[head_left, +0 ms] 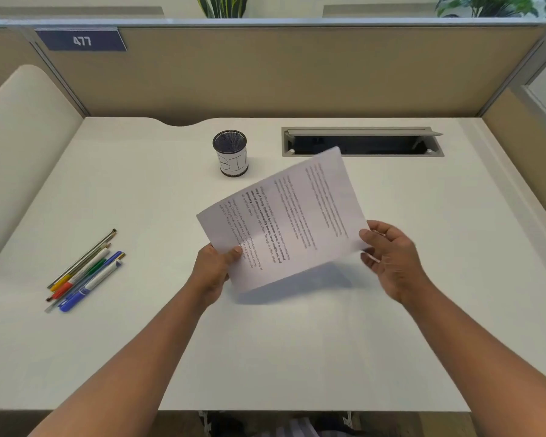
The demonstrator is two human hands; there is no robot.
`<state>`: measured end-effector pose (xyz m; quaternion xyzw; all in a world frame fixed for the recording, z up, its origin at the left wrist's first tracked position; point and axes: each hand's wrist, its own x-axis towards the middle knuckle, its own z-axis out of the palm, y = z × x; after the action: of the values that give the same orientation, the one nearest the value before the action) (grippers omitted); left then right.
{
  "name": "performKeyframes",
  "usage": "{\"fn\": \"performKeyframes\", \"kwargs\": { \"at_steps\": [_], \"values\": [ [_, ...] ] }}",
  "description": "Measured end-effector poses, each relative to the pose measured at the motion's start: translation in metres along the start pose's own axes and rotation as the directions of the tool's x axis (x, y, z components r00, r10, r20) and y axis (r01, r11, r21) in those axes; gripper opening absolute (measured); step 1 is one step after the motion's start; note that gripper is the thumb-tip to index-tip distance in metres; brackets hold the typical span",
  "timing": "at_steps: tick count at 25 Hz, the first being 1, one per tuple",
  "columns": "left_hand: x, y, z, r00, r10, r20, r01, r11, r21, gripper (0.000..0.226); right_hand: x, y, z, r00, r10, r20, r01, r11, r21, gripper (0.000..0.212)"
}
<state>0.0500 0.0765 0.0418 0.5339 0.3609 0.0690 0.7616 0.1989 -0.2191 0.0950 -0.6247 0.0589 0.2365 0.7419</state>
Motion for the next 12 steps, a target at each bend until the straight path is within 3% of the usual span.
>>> {"fn": "performKeyframes", "kwargs": {
  "at_steps": [2,4,6,12],
  "values": [
    [-0.003,-0.005,0.01,0.997,-0.065,-0.029,0.06,0.988,-0.14,0.03,-0.009,0.015,0.011,0.99,0.129,0.055,-0.136,0.977,0.161,0.033],
    [-0.007,-0.012,0.022,0.994,-0.1,-0.032,0.091,0.971,-0.22,0.03,-0.019,0.027,0.028,0.978,0.153,0.143,-0.177,0.968,0.179,0.029],
    [-0.011,-0.02,0.034,0.993,-0.118,-0.012,0.11,0.955,-0.275,0.031,-0.024,0.032,0.046,0.977,0.118,0.176,-0.151,0.971,0.185,0.014],
    [-0.021,-0.027,0.058,0.987,-0.156,0.034,0.157,0.909,-0.385,0.035,-0.018,0.023,0.073,0.995,0.015,0.101,-0.041,0.964,0.264,0.03]
  ]
}}
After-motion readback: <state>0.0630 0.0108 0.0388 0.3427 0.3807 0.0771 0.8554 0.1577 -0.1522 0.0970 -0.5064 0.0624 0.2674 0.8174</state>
